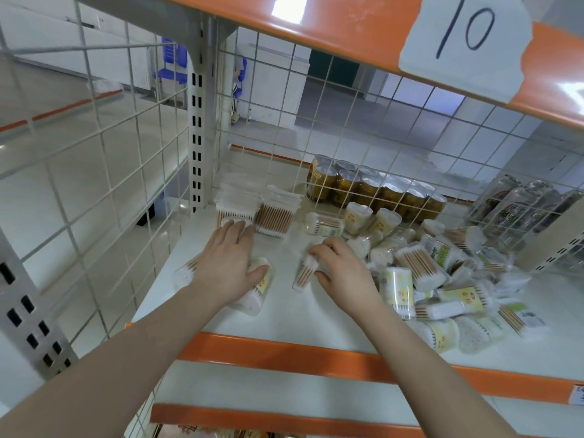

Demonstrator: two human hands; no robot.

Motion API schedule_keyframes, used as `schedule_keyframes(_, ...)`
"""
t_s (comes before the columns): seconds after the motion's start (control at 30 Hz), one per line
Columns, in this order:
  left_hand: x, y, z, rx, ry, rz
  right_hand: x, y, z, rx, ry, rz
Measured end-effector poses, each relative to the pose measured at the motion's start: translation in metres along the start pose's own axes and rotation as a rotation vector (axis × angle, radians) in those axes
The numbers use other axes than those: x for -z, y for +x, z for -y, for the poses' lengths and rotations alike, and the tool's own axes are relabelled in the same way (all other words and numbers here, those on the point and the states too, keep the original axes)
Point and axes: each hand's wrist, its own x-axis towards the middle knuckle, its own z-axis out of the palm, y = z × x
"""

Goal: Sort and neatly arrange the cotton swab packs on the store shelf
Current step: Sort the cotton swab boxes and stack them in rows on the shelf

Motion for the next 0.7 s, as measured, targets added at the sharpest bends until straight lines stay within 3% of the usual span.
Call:
schedule_keyframes(0.37,0.003,0.002,0.008,-0.041,0.085,0.071,0.004,0.026,-0.009,-0.074,-0.045,0.113)
schedule_keyframes(0.7,0.008,0.007,0.005,-0.050,0.109,0.073,-0.001,0.033,-0.011,-0.100,-0.004,0.079)
